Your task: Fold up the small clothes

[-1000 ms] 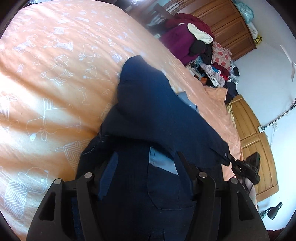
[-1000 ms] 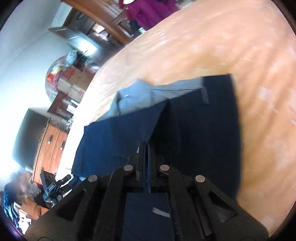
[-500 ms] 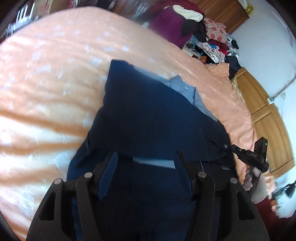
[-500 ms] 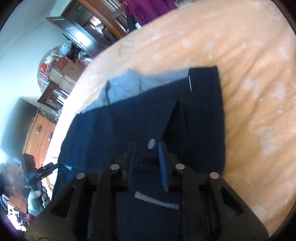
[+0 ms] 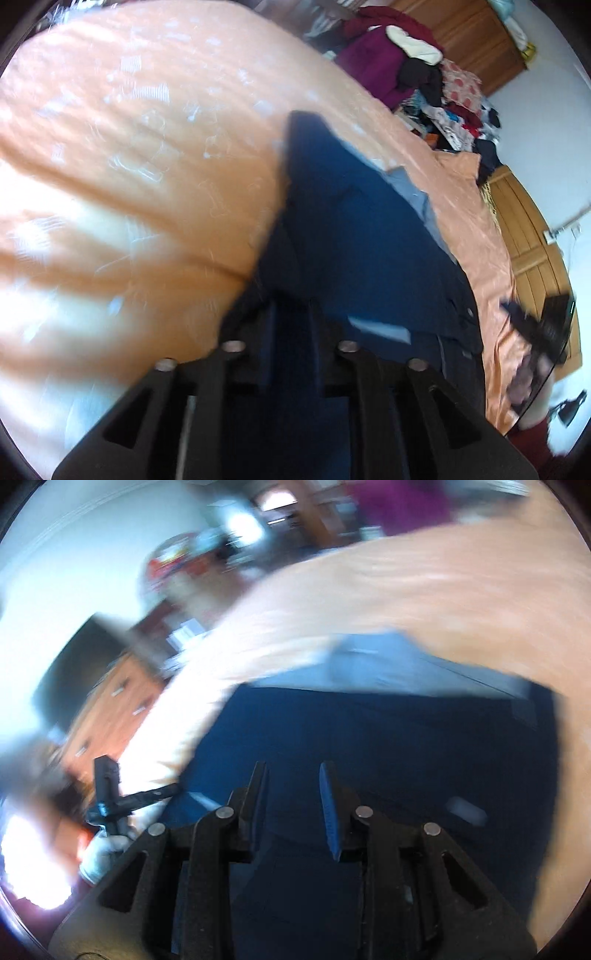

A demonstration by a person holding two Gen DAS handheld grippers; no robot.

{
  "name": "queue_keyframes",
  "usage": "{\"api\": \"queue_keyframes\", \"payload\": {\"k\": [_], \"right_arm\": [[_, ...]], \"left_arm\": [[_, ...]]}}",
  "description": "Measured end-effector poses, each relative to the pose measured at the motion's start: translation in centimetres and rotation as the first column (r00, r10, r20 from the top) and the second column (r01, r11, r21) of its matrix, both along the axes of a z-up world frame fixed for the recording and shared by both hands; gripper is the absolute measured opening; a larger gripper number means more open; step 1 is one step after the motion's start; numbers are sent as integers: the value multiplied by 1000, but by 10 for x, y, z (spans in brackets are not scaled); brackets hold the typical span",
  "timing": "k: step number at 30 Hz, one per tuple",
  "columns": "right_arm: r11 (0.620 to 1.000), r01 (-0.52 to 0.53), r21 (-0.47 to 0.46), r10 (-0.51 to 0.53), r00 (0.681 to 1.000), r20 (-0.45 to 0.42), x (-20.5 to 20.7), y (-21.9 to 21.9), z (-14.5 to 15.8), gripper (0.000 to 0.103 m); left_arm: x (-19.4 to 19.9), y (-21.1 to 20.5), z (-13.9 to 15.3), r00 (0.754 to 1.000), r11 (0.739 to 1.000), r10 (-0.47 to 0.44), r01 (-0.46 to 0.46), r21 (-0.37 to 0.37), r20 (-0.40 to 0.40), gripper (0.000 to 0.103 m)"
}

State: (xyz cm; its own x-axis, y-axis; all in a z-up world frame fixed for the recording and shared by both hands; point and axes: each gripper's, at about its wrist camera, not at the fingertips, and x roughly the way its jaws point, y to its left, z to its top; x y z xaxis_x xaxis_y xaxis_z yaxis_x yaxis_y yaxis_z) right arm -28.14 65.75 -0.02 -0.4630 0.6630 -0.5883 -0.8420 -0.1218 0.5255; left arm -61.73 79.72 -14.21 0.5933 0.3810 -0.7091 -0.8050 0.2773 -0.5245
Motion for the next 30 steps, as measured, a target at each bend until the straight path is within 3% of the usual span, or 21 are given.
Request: {"api": "queue_keyframes", "payload": {"k": [3,4,5,7,9,10,11,12,13,14,15,21,25,29,30], "right_arm": [[976,-219,16,219,976,-17,-69,66,0,28],[963,-268,10,269,963,-19,-88,84,-4,28],[942,-335,-14,335,942,-23,-114,110,-13,28],[900,-430,-69,425,902,-82,-147,144,-32,28],[835,-533,-136,517,845,-138,-183,174,-54,28],[800,-578,-161,557,815,-159,-199,183,-63,27],[763,-617,-195,600,787,-144,-216,191,-73,27],[720,-654,-233,644,754,-130,-231,196,-85,27],[693,-672,-262,668,735,-116,-240,199,-92,22],[667,-683,-299,696,714,-79,-249,205,-103,8],[665,-680,-310,699,712,-62,-249,212,-108,0],[810,-512,-286,499,858,-121,-199,295,-128,0],[874,-428,-231,424,903,-71,-188,311,-120,0],[943,-260,-208,267,964,5,-150,316,-100,1],[947,-253,-199,259,966,1,-147,312,-95,6]], "left_arm": [[-4,-25,39,1000,991,-9,6,135,25,26],[1,-30,52,999,985,-23,15,174,42,31],[7,-27,62,996,978,-57,44,204,62,41],[24,-10,59,991,974,-121,108,198,55,54],[28,18,25,997,994,-65,68,89,-34,48],[20,27,3,1000,1000,-19,20,18,-14,39],[15,29,-7,1000,1000,2,-2,-7,14,27],[9,28,-14,999,1000,23,-22,-8,42,26],[6,26,-15,997,1000,30,-30,2,69,26],[6,25,-15,997,999,30,-31,7,76,26],[6,25,-16,996,1000,29,-29,3,81,26],[3,25,-22,993,1000,25,-27,12,119,27],[-3,27,-24,990,1000,25,-26,10,139,27],[-6,28,-25,987,1000,25,-26,2,156,28],[-9,27,-26,987,1000,25,-25,0,158,28]]}}
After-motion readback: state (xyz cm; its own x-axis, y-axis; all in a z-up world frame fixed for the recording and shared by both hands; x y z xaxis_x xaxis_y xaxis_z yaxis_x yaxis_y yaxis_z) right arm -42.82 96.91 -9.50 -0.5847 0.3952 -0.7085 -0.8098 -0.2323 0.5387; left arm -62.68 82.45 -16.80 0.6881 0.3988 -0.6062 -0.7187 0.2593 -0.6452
